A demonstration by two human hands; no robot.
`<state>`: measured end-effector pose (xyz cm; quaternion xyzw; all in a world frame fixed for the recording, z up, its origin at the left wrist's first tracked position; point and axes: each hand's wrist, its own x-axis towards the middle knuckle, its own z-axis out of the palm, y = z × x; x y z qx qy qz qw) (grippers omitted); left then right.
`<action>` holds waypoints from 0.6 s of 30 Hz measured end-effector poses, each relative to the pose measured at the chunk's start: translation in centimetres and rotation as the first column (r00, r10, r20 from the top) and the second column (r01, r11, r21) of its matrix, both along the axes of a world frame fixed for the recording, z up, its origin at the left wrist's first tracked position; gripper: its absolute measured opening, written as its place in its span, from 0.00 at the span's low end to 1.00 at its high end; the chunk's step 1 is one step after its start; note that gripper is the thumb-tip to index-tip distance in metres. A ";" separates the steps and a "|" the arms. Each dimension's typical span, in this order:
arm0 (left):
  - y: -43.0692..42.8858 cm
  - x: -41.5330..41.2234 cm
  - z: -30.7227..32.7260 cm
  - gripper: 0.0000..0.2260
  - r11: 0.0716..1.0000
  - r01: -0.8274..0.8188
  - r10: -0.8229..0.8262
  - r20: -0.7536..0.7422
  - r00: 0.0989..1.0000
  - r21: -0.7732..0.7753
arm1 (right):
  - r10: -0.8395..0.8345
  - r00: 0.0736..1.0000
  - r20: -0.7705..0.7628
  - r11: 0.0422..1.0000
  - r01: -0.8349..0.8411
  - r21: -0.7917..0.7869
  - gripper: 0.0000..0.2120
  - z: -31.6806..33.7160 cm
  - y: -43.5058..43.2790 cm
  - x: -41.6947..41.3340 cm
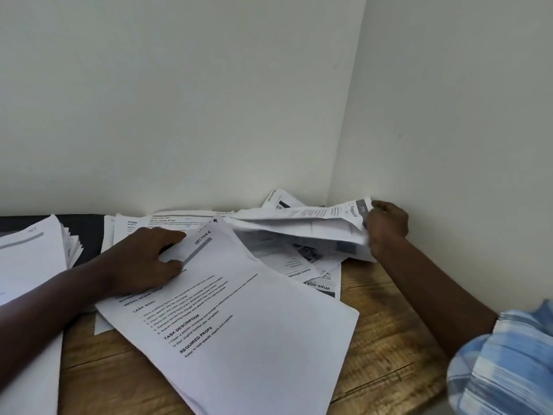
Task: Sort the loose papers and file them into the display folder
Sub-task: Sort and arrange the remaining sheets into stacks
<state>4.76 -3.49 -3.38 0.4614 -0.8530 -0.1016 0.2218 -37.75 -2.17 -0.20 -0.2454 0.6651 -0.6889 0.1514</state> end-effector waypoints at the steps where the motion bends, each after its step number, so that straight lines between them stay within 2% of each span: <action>1: 0.0 0.0 -0.1 0.14 1.000 0.003 -0.003 0.003 1.000 -0.004 | 0.061 0.998 0.033 0.997 -0.062 0.035 0.09 0.3 0.0 -0.1; 2: 0.0 0.0 0.0 0.16 1.000 0.004 -0.004 0.008 1.000 -0.012 | 0.137 0.988 0.073 0.987 -0.142 0.079 0.05 0.7 0.3 -0.1; 3: -0.1 0.1 0.0 0.18 1.000 0.001 0.000 0.010 1.000 -0.023 | 0.180 0.981 0.072 0.973 -0.188 0.133 0.05 0.8 0.4 -0.3; 4: -0.1 0.1 -0.1 0.19 1.000 -0.002 0.003 0.009 1.000 -0.030 | 0.192 0.981 0.004 0.959 -0.189 0.210 0.07 0.9 0.5 -0.5; 5: -0.2 0.1 -0.1 0.20 0.999 -0.005 0.005 0.005 1.000 -0.038 | 0.175 0.973 -0.151 0.946 -0.123 0.300 0.08 1.0 0.5 -0.7; 6: -0.2 0.1 -0.1 0.19 0.999 -0.006 0.007 0.005 1.000 -0.041 | 0.180 0.927 -0.328 0.925 -0.046 0.377 0.11 1.1 0.7 -0.7; 7: -0.2 0.1 -0.2 0.17 0.999 -0.007 0.007 0.005 1.000 -0.042 | 0.224 0.848 -0.480 0.897 0.013 0.441 0.15 1.3 0.9 -0.8; 9: -0.1 0.0 -0.2 0.08 0.999 0.001 -0.001 0.010 1.000 -0.052 | 0.402 0.655 -0.640 0.791 0.104 0.603 0.17 2.2 1.8 -0.3; 10: -0.1 0.0 -0.1 0.04 0.998 0.011 -0.010 0.012 1.000 -0.063 | 0.492 0.562 -0.665 0.719 0.167 0.674 0.16 2.8 2.2 -0.1; 12: -0.1 0.0 -0.2 0.05 0.996 0.020 -0.018 0.017 1.000 -0.083 | 0.601 0.422 -0.679 0.621 0.287 0.729 0.13 4.2 2.7 0.7; 14: -0.1 0.0 -0.3 0.07 0.997 0.012 -0.010 0.021 1.000 -0.081 | 0.606 0.334 -0.722 0.626 0.361 0.691 0.10 5.9 2.9 1.4; 15: -0.2 -0.1 -0.3 0.05 0.997 0.007 -0.005 0.024 1.000 -0.075 | 0.579 0.337 -0.742 0.655 0.350 0.670 0.09 6.6 2.6 1.5; 16: -0.2 -0.2 -0.3 0.04 0.997 0.008 -0.006 0.025 1.000 -0.078 | 0.541 0.393 -0.744 0.699 0.283 0.657 0.09 7.4 2.3 1.6; 18: 0.0 -0.2 -0.2 0.04 0.997 0.007 -0.004 0.035 0.999 -0.081 | 0.466 0.637 -0.614 0.802 -0.012 0.597 0.12 8.3 1.2 1.7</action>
